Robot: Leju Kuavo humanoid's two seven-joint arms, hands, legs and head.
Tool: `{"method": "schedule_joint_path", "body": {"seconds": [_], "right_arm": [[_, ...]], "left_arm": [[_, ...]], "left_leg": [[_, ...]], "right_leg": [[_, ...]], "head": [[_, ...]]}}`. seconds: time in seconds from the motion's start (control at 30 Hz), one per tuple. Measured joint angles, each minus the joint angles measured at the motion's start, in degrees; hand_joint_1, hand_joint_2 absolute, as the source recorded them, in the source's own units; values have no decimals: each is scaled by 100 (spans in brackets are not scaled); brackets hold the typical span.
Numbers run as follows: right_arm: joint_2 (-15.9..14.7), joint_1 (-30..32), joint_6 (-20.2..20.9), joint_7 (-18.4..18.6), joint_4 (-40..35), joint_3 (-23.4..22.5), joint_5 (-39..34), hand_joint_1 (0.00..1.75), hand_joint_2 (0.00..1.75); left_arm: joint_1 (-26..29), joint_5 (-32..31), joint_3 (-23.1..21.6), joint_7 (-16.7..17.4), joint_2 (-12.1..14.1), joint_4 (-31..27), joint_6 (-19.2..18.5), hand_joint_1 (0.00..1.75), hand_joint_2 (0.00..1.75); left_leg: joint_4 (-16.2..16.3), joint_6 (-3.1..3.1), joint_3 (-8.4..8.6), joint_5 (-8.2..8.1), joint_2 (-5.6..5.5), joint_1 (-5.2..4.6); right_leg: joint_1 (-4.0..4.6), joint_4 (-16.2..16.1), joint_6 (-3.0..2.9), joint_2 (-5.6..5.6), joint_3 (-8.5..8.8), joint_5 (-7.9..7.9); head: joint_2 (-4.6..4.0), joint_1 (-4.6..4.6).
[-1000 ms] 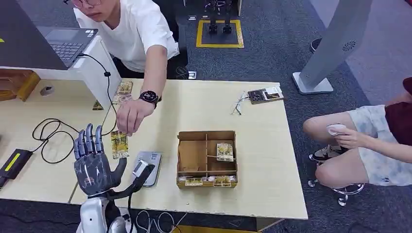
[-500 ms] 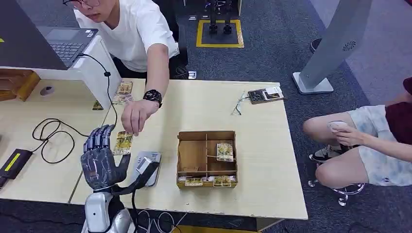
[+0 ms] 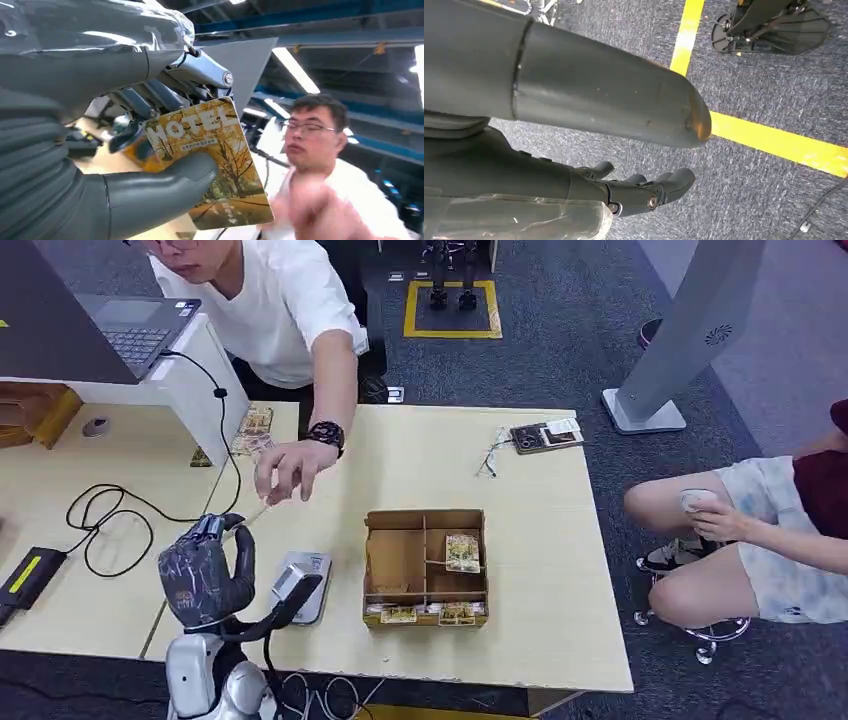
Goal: Pass the card to the sensor for recognition and then transmit it.
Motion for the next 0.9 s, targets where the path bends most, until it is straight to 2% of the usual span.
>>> {"method": "schedule_joint_path", "body": {"seconds": [0.1, 0.2, 0.57, 0.67, 0.9], "right_arm": [[0, 0, -9, -4, 0, 0, 0, 0, 0], [0, 1, -20, -4, 0, 0, 0, 0, 0], [0, -3, -44, -4, 0, 0, 0, 0, 0], [0, -5, -44, -4, 0, 0, 2, 0, 0], [0, -8, -44, -24, 0, 0, 2, 0, 0]], "left_arm": [[19, 81, 136, -274, -4, -11, 0, 175, 175], [37, 217, 223, -388, -11, -66, 0, 175, 175], [88, 877, 499, -432, -15, -83, 0, 175, 175], [100, 806, 556, -515, -15, -83, 0, 175, 175], [131, 145, 715, -510, -17, -83, 0, 175, 175]], "left_leg": [[0, 0, 0, 0, 0, 0], [0, 0, 0, 0, 0, 0], [0, 0, 0, 0, 0, 0], [0, 0, 0, 0, 0, 0], [0, 0, -1, 0, 0, 0]], "right_leg": [[0, 0, 0, 0, 0, 0], [0, 0, 0, 0, 0, 0], [0, 0, 0, 0, 0, 0], [0, 0, 0, 0, 0, 0], [0, 0, 0, 0, 0, 0]], "head": [[0, 0], [0, 2], [0, 0], [0, 0], [0, 0]]}}
